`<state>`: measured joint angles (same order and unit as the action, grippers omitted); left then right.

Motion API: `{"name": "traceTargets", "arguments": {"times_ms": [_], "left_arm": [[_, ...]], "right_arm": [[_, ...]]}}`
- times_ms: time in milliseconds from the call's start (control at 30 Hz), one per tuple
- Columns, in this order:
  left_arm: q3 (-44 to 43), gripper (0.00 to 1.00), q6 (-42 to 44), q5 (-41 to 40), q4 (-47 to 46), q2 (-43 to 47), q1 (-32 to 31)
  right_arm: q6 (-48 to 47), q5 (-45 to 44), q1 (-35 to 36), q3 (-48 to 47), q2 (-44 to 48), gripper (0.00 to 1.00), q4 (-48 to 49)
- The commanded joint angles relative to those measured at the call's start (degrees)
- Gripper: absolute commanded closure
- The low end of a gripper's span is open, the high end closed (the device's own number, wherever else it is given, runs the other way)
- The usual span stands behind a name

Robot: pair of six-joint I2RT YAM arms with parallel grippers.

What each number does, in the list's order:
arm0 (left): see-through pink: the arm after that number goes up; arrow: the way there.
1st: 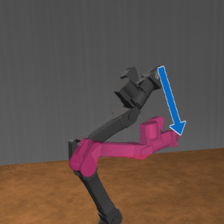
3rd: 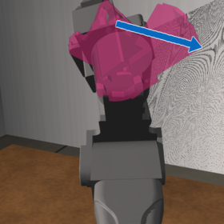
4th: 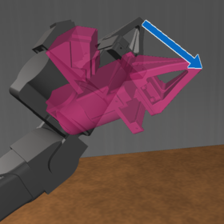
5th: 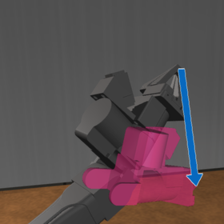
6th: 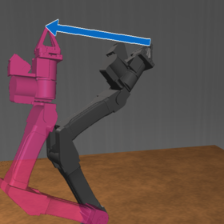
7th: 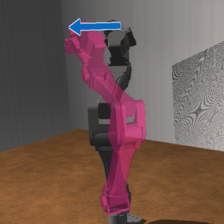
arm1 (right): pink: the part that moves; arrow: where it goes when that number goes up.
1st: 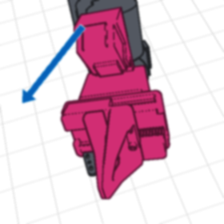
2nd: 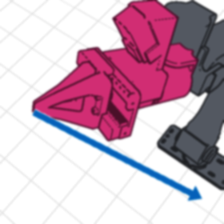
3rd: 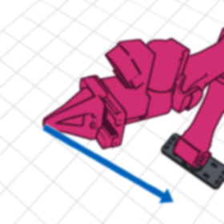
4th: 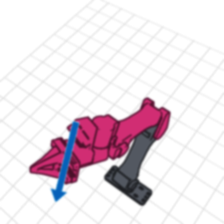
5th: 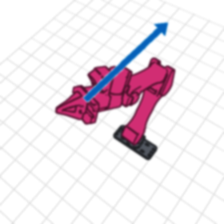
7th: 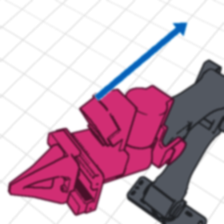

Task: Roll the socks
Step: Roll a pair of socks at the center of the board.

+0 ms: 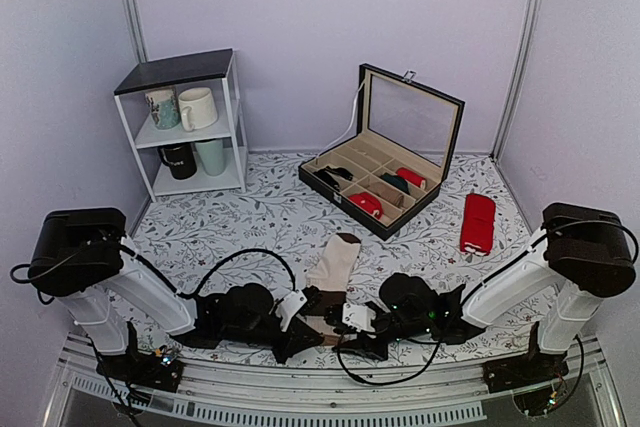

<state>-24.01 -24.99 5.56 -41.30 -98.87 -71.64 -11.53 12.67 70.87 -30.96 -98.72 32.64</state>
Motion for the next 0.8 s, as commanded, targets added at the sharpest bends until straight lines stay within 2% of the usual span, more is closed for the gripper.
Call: {"name": "traceTargets", "arguments": {"times_ms": [0,267,333,367,400,500,533,567,600,667,767], "left_arm": [[0.55,1.00,0.21,0.89,4.93,-1.44,0.64],[0.56,1.00,0.76,1.08,4.78,-1.10,0.62],[0.47,1.00,1.61,0.07,5.50,0.05,0.63],[0.41,0.93,2.27,-0.66,5.86,0.96,0.55],[0.57,0.77,3.16,-1.99,6.33,2.08,0.39],[1.33,0.54,6.67,-8.92,7.67,7.01,-1.57],[1.74,0.41,8.07,-10.86,7.72,8.96,-2.37],[2.29,0.21,10.23,-13.39,7.56,10.74,-3.54],[2.99,0.12,12.16,-15.78,7.02,12.56,-4.61],[4.46,0.06,15.83,-19.05,5.73,15.13,-7.06],[7.07,0.08,20.96,-21.72,2.54,17.09,-10.81]], "right_arm": [[2.28,-0.54,0.34,-1.84,-3.08,0.66,0.68],[7.12,-0.27,0.00,-4.53,-5.65,0.97,-4.74],[10.18,2.47,-1.05,-4.25,-5.92,1.00,-5.62],[12.76,3.47,-1.61,-3.94,-5.88,1.00,-6.00],[15.59,4.56,-2.10,-3.65,-5.76,1.00,-6.47],[20.61,6.93,-3.84,-2.87,-5.51,1.00,-8.52],[23.18,8.30,-4.64,-2.92,-5.66,1.00,-9.69],[24.73,9.40,-5.38,-3.03,-5.88,1.00,-10.83],[26.82,10.44,-6.08,-3.05,-6.14,1.00,-12.38],[30.67,12.61,-7.25,-2.76,-6.60,1.00,-13.66],[36.80,16.20,-8.99,-2.42,-7.37,1.00,-14.12]]}}
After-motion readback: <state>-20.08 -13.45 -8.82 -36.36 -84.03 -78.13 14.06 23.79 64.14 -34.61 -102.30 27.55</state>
